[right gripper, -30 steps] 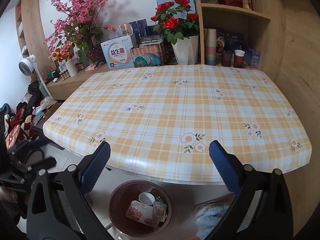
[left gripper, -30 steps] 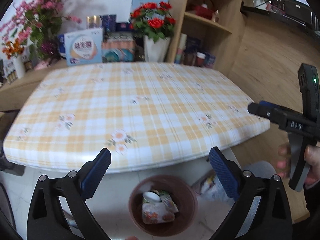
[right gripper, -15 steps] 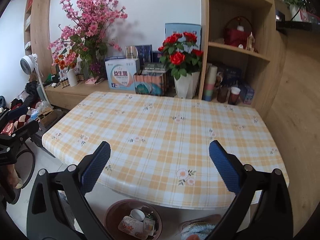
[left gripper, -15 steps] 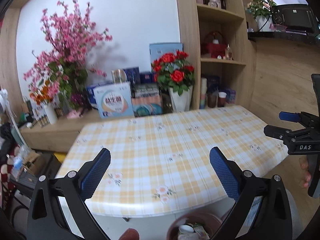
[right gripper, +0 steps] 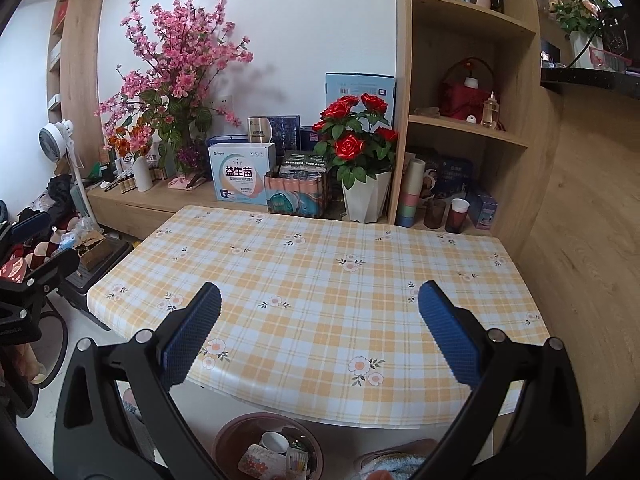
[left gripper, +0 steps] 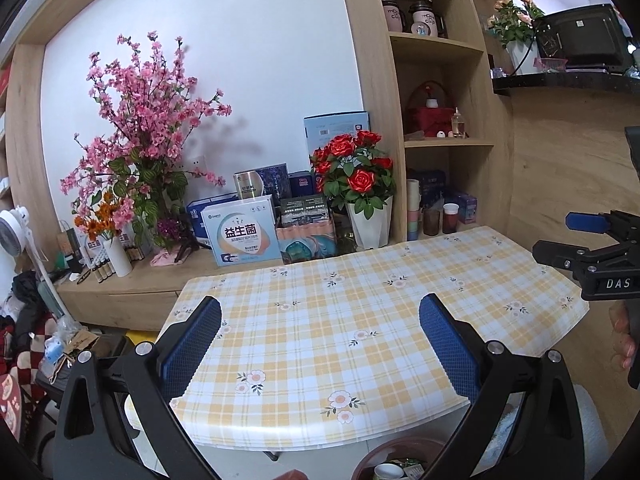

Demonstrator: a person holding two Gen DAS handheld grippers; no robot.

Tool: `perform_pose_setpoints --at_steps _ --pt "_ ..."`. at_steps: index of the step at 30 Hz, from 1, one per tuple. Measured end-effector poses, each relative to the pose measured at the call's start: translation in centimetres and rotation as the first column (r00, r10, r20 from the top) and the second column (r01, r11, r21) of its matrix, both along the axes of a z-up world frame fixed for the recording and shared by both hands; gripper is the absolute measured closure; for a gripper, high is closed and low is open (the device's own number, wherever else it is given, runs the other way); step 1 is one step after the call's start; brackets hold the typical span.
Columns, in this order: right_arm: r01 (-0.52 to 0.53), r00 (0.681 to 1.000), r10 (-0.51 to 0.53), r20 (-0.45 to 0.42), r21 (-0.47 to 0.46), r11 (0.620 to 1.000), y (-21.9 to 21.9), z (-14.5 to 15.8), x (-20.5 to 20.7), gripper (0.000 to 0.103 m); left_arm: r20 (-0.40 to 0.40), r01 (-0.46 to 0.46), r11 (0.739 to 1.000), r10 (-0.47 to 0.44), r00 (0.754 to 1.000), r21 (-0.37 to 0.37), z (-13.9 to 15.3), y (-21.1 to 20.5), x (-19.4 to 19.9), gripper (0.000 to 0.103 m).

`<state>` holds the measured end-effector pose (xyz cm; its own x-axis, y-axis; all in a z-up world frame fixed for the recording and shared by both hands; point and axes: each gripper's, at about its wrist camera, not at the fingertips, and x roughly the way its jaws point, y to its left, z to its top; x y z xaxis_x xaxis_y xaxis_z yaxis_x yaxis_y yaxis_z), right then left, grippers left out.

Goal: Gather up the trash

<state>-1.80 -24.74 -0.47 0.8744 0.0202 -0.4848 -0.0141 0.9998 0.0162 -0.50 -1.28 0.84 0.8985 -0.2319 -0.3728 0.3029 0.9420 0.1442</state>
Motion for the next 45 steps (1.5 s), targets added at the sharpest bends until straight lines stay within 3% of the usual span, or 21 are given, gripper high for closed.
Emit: perform_pose_setpoints --at_steps 45 --pt "0.032 0.998 -0.033 -0.047 -0.019 0.999 -0.2 -0.9 0.0 0.006 -0.028 -0.029 1.000 0.029 0.999 0.007 -0.3 1.2 0.6 0.006"
